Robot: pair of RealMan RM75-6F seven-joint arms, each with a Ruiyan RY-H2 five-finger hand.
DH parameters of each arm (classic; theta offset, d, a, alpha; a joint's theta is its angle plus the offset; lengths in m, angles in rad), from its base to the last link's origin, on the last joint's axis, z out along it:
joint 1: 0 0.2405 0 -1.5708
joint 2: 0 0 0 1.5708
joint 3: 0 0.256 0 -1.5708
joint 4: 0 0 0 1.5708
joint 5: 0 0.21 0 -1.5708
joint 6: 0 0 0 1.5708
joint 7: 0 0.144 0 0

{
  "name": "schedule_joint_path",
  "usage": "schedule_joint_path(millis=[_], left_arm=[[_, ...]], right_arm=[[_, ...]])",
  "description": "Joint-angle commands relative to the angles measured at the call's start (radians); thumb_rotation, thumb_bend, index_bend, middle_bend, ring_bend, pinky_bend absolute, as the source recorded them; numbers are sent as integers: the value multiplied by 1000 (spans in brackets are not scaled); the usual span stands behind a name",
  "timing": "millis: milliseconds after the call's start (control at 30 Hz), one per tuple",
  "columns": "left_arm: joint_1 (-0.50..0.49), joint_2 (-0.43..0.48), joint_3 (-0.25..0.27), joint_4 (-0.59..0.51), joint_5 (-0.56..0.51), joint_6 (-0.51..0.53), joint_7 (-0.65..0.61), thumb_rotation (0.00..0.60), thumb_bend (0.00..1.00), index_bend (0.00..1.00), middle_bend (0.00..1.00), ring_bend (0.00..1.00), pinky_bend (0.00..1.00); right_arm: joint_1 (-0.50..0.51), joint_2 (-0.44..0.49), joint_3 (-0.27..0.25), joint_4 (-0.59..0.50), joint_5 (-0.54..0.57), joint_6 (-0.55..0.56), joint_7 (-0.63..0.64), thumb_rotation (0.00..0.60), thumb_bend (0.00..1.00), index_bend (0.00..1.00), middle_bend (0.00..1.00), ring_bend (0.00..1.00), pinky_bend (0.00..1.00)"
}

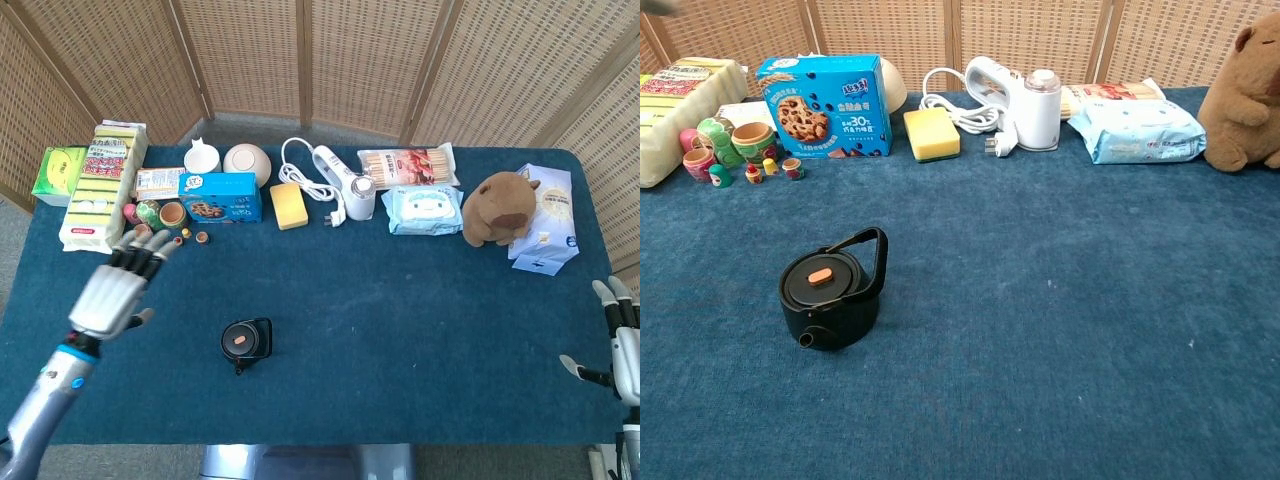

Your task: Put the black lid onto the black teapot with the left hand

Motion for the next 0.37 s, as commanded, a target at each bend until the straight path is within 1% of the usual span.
schedule_joint_path(millis=[33, 67, 133, 233, 367], left_arm=[[149, 41, 56, 62, 35, 142, -155, 600, 144, 0, 0, 0, 34], [188, 43, 70, 77, 41, 176, -190, 600, 144, 0, 0, 0, 34], [226, 55, 87, 88, 52, 206, -217, 600, 144, 0, 0, 0, 34], [274, 72, 95, 91, 70, 260, -260, 600, 145, 0, 0, 0, 34], [318, 88, 102, 93, 71, 286, -308, 600, 144, 0, 0, 0, 35]], right_arm=[[-1, -1, 0, 1, -4, 5, 1, 600, 12, 42, 0, 0, 0], [-3, -1, 1, 1, -5, 9, 4, 600, 12, 43, 0, 0, 0], [-5, 1, 2, 0, -9, 15, 11, 600, 12, 44, 0, 0, 0], [-8, 4, 3, 0, -17, 23, 18, 600, 12, 45, 0, 0, 0], [-11, 8, 3, 1, -22, 28, 28, 600, 12, 46, 0, 0, 0]])
